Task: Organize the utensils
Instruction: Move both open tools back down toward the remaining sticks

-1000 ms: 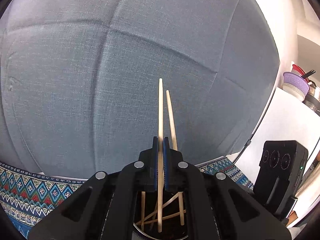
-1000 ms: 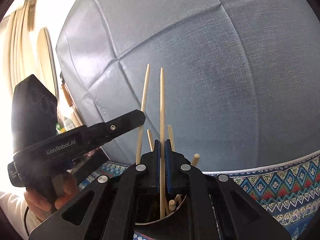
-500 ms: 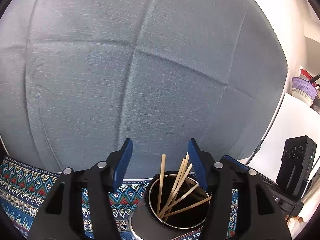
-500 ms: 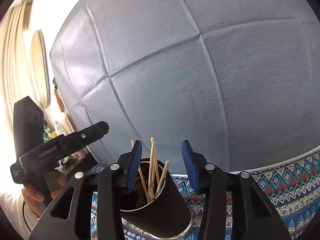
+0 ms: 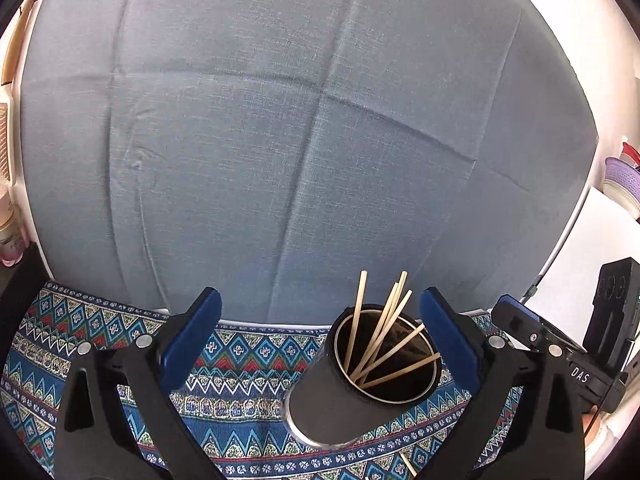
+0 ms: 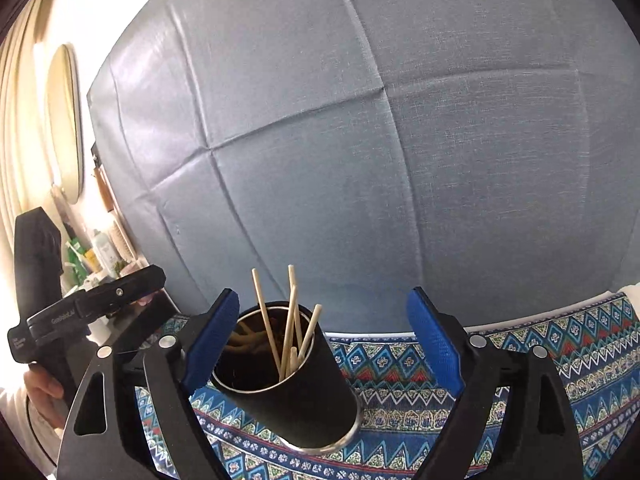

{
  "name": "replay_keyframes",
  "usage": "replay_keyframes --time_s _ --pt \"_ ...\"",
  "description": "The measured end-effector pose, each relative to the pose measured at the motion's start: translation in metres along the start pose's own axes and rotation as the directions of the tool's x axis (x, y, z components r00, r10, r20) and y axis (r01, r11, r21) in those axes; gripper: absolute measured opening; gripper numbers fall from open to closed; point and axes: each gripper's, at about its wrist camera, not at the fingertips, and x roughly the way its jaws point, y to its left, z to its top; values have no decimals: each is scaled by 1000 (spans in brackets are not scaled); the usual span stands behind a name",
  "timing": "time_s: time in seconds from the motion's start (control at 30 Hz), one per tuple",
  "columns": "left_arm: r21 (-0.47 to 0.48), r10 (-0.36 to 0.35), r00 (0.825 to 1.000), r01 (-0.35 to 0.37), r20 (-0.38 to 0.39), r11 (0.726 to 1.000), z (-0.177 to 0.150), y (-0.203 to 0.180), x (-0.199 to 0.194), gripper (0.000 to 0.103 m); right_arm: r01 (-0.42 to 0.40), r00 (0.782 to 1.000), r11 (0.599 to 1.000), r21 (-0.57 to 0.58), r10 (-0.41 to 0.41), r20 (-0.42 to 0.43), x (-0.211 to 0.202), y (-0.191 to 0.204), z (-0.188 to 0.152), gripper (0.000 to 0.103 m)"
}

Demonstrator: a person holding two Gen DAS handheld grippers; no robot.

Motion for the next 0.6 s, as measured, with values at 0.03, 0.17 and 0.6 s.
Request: replay_keyframes --time_s 0.03,0.17,0.6 --pt "-5 2 1000 -2 -15 1000 -2 1 -1 97 0 1000 1000 1 0 -4 -2 0 -1 84" --pt "-17 20 998 -21 -52 1000 -10 7 -6 97 20 999 1000 13 -19 -39 -4 2 -2 85" --pt "-24 106 980 -111 -169 993 -46 34 -25 97 134 980 990 32 -128 -155 -9 -3 -18 87"
